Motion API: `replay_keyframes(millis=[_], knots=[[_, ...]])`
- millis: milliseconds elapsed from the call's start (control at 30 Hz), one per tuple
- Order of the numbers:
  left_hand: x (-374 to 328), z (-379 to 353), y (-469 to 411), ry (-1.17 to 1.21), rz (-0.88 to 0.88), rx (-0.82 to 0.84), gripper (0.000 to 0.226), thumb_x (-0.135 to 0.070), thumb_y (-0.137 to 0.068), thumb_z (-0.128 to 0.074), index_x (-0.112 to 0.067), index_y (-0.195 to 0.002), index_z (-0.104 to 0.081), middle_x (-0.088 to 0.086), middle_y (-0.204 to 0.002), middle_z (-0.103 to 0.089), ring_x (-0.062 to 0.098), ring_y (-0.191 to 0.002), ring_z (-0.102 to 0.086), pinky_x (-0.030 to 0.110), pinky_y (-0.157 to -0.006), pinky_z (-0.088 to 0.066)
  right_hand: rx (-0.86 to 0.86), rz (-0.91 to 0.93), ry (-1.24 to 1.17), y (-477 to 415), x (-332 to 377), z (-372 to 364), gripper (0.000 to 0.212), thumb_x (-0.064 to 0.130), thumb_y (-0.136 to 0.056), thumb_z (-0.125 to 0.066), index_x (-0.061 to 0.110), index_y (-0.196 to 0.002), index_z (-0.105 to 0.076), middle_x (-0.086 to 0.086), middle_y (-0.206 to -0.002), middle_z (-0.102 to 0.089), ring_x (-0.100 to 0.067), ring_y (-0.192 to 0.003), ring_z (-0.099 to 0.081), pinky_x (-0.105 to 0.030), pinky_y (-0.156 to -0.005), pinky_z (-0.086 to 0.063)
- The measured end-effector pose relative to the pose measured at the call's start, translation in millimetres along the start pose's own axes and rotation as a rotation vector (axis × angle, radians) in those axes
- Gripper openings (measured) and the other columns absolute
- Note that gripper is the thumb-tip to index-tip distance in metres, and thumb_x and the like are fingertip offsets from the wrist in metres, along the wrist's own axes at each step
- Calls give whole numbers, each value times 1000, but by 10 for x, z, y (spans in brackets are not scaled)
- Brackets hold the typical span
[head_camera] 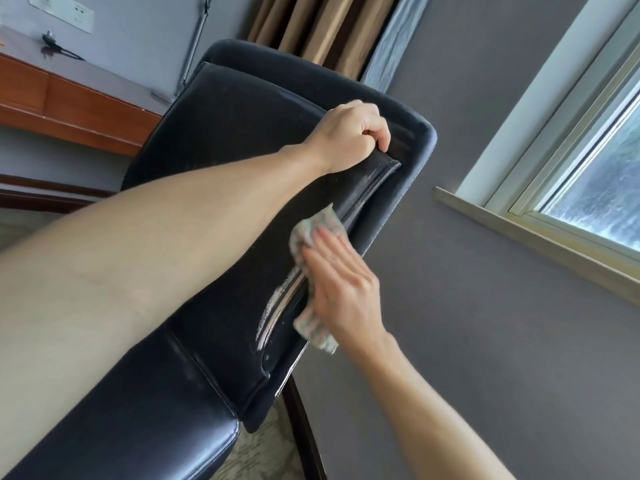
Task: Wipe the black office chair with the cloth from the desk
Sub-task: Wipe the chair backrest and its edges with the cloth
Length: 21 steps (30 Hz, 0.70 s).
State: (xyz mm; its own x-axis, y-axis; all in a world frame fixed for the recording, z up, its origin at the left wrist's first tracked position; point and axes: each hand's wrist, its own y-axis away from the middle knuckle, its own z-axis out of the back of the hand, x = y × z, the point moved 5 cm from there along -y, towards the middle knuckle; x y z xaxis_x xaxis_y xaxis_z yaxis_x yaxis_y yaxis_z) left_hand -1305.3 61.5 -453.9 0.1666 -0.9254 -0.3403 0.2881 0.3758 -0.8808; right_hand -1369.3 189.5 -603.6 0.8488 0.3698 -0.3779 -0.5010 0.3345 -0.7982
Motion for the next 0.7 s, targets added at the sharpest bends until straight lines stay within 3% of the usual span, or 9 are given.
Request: replay_keyframes(millis=[100,300,400,567,700], knots=[[-32,-15,35,-10,14,-46,29,2,-75,-47,-13,-80,-71,1,-80,-58,16,-88,-49,31,-84,-41,33,40,31,-36,6,22,19,-3,-89,-63,1,-105,-73,-8,-119,-68,-23,-121,-58,-44,-101,-47],[-28,-30,32,3,-1,-69,25,1,-76,-49,-11,-78,-71,2,-82,-62,15,-88,-50,33,-84,-42,-106,-137,173,-529,-450,244,19,-2,-90,-59,1,-100,-74,-12,-115,-70,-24,-115,-63,-45,-100,-49],[-22,-66,30,-6,-25,-78,24,0,-77,-49,-12,-77,-70,0,-79,-59,12,-84,-46,29,-82,-41,-61,-84,89,-274,-274,123,24,-10,-84,-63,-1,-104,-73,-14,-120,-67,-25,-120,-59,-44,-104,-45],[-15,9,70,-89,-121,-24,14,-12,-82,-54,-14,-82,-67,0,-83,-58,10,-85,-45,23,-76,-37,60,68,-30,26,60,4,21,-5,-86,-65,0,-105,-73,-10,-119,-68,-24,-121,-58,-45,-100,-48],[-29,60,57,-145,-179,52,14,-21,-86,-53,-15,-86,-66,-2,-85,-58,10,-87,-46,26,-77,-38,7,12,32,-197,-66,61,22,-4,-88,-63,0,-108,-72,-12,-120,-67,-25,-120,-59,-45,-100,-48]])
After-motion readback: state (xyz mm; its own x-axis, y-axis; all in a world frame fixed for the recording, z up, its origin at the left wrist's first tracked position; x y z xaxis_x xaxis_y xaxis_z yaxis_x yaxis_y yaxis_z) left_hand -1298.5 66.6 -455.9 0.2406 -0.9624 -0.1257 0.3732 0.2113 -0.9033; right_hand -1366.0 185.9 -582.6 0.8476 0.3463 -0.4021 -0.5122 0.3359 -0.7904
